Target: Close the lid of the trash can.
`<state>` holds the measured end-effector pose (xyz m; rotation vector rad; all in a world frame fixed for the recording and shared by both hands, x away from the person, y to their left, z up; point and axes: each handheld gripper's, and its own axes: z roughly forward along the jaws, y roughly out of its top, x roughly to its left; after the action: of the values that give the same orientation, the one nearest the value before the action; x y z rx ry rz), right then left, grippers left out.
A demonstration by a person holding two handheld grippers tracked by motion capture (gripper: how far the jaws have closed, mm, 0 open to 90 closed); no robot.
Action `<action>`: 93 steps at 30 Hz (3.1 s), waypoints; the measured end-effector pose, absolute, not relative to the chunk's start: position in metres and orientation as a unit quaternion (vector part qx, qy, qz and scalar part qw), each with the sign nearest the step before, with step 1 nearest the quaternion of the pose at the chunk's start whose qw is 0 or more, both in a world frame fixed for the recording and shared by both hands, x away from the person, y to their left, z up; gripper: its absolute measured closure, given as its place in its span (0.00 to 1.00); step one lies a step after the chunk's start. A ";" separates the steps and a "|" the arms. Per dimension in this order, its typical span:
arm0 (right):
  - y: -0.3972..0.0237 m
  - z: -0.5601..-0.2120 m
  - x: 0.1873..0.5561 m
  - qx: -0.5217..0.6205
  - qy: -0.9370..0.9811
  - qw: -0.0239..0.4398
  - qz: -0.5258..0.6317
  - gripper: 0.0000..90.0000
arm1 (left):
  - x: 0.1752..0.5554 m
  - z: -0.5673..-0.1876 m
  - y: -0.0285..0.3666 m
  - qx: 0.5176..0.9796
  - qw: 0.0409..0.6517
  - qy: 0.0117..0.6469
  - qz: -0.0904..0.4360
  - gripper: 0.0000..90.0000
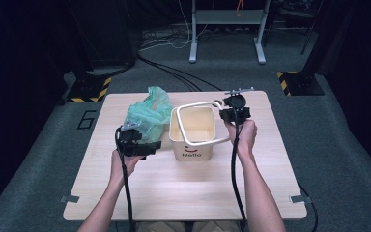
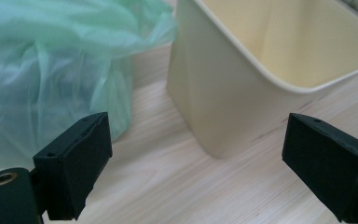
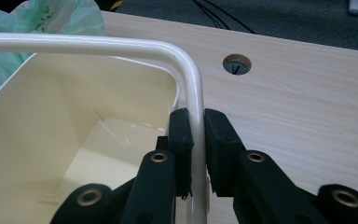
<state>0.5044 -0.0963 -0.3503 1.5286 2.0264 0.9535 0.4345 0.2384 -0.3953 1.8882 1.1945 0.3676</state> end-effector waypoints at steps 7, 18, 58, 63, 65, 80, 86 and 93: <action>-0.081 -0.356 0.512 0.550 0.738 0.214 0.328 0.90 | 0.441 -0.370 0.227 0.751 0.438 0.468 0.160 0.12; -0.064 -0.366 0.521 0.577 0.722 0.211 0.318 0.90 | 0.461 -0.351 0.201 0.766 0.424 0.454 0.167 0.28; -0.084 -0.392 0.526 0.593 0.692 0.148 0.383 0.82 | 0.503 -0.386 0.174 0.803 0.359 0.449 0.158 0.70; -0.086 -0.397 0.528 0.590 0.693 0.138 0.391 0.80 | 0.501 -0.387 0.173 0.803 0.362 0.442 0.171 0.71; -0.086 -0.397 0.527 0.588 0.694 0.141 0.390 0.80 | 0.501 -0.388 0.174 0.803 0.364 0.441 0.170 0.71; -0.088 -0.398 0.526 0.582 0.696 0.144 0.394 0.79 | 0.501 -0.387 0.170 0.805 0.355 0.439 0.181 0.71; -0.092 -0.395 0.524 0.584 0.696 0.155 0.387 0.39 | 0.499 -0.385 0.173 0.808 0.358 0.432 0.180 0.53; -0.102 -0.384 0.503 0.559 0.707 0.175 0.397 0.17 | 0.483 -0.373 0.187 0.805 0.380 0.417 0.185 0.21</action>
<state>0.5034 -0.1021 -0.3844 1.5837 2.0027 1.1249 0.4833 0.1868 -0.3728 2.0561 1.0642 0.4731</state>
